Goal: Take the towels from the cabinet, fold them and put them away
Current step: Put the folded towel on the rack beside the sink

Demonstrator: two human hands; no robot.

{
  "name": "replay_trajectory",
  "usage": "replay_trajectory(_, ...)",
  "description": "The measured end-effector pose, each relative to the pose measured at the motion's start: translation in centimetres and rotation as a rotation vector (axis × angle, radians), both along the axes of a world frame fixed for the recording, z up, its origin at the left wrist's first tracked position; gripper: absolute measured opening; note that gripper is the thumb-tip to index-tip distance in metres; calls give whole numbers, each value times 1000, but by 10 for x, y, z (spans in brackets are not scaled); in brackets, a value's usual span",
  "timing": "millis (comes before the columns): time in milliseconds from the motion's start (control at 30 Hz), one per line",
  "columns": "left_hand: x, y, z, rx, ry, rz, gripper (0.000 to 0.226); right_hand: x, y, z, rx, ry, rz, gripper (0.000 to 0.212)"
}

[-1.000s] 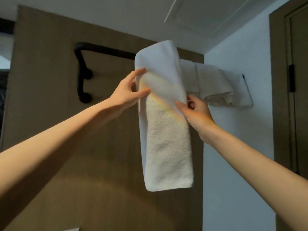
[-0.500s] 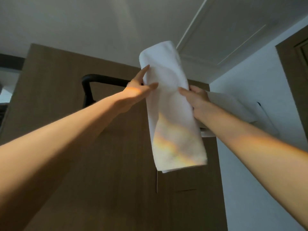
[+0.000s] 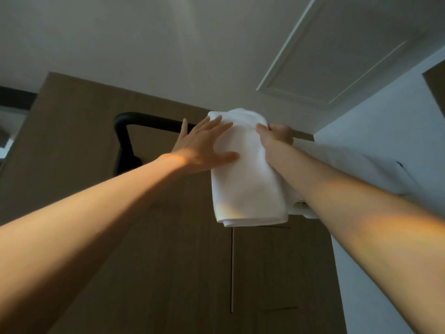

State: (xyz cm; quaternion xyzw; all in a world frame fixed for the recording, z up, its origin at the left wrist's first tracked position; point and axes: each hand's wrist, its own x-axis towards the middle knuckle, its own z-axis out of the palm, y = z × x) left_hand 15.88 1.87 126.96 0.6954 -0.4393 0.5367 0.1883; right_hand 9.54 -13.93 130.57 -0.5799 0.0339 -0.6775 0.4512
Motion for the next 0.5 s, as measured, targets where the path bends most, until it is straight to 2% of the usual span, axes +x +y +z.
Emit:
replay_trajectory(133,7,-15,7,-51,-25,13,79,12,-8,4,-195,-81,-195,22)
replay_trajectory(233,14,-24,14,-118,-98,21,75,16,-19,5,-494,-27,-426,20)
replay_trajectory(333,16,-31,22,-167,-142,28,68,14,-25,4,-755,-78,-667,20)
replay_trajectory(400,18,-33,27,-167,-193,45,66,15,-24,2,-873,-106,-655,23)
replay_trajectory(500,26,-34,26,-196,-262,15,66,18,-22,-3,-914,-37,-582,28)
